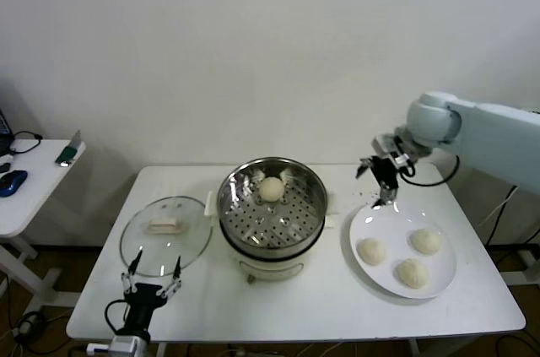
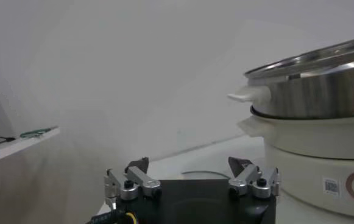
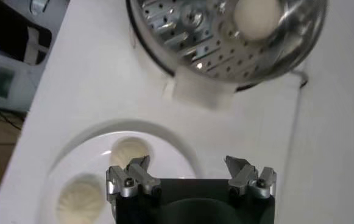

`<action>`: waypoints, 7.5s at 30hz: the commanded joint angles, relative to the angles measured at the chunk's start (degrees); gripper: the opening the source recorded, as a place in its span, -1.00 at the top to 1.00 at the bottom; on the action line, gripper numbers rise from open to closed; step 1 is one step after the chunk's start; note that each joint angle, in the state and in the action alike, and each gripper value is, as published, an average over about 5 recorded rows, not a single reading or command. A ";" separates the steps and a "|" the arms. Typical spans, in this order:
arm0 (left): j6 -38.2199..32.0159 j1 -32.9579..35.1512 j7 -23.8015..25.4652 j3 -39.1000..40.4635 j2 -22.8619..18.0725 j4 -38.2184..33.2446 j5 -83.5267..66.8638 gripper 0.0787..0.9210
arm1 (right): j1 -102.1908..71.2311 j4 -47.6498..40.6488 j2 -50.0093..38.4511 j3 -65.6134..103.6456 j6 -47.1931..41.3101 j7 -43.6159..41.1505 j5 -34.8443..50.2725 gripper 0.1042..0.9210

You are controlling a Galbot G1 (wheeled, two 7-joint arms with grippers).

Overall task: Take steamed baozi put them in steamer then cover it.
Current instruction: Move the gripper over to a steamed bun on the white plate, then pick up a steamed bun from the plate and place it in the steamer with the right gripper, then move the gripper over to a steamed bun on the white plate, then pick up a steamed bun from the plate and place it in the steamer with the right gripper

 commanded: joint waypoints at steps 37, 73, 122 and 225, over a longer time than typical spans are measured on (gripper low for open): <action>-0.04 0.03 -0.08 0.38 -1.54 1.75 3.57 -0.77 | -31.29 -12.55 3.28 23.30 -1.45 0.45 -10.93 -0.45; 1.72 1.40 0.21 1.25 -1.90 -2.02 1.02 -0.77 | 21.16 -8.15 21.17 -5.41 -6.46 2.43 30.16 -0.45; 1.57 0.09 0.23 1.47 -2.48 -1.74 2.56 -0.77 | 0.48 -14.40 37.19 -1.72 -9.84 6.67 19.65 -0.76; 1.70 2.77 -0.21 0.35 -1.41 -0.98 4.81 -0.77 | 21.65 1.33 21.92 -3.27 43.37 -6.26 -22.86 -0.43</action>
